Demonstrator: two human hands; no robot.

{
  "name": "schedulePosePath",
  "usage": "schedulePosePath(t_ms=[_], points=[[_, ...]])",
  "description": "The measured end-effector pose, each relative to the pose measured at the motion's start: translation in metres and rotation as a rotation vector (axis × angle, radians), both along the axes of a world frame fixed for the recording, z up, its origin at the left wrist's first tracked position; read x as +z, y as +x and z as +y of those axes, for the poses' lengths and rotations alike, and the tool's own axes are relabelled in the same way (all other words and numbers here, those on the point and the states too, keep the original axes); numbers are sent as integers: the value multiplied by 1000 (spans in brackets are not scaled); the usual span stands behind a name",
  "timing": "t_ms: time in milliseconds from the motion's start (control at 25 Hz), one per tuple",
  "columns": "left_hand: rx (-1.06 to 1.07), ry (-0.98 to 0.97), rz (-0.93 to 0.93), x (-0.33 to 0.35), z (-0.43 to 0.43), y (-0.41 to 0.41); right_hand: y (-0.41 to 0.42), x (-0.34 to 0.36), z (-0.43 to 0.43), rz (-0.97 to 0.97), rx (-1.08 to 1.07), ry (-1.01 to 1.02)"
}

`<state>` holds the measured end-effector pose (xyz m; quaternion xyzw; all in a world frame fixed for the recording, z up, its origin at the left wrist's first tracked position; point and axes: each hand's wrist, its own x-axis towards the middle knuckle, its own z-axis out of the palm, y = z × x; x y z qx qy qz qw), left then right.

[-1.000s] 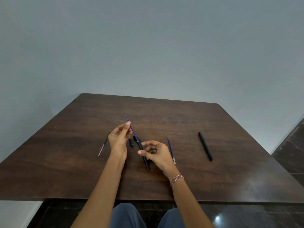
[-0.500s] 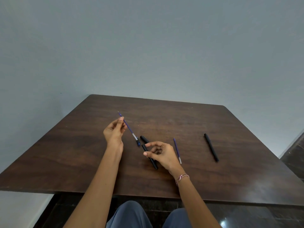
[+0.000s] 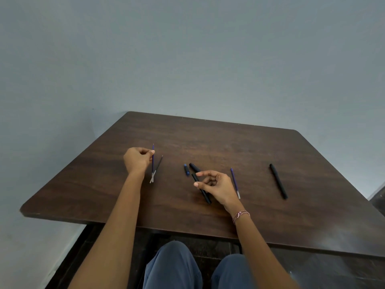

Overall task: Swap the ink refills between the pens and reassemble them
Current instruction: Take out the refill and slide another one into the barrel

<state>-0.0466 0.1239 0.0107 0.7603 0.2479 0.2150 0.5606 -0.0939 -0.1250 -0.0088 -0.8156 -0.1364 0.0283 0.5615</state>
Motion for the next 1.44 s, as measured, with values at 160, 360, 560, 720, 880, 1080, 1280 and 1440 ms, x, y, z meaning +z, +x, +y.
schedulePosePath(t_ms=[160, 360, 560, 720, 880, 1080, 1280, 1440], points=[[-75, 232, 151, 2, 13, 2, 1, -2, 0, -2, -4, 9], [-147, 451, 295, 4, 12, 0, 1, -1, 0, -6, -1, 10], [-161, 521, 327, 1, 4, -1, 1, -1, 0, -18, 0, 18], [-167, 538, 329, -2, 5, 3, 0, -1, -1, -17, -1, 34], [-120, 551, 312, -4, 4, 4, -1, -1, 0, -9, 0, 39], [14, 540, 174, -5, -2, -5, 0, -1, 0, -9, -25, 57], [11, 297, -114, 19, -51, -10, 2, -6, 2, -53, -111, 156], [-252, 78, -278, 2, -106, -27, 2, -6, 0, -104, -166, 237]])
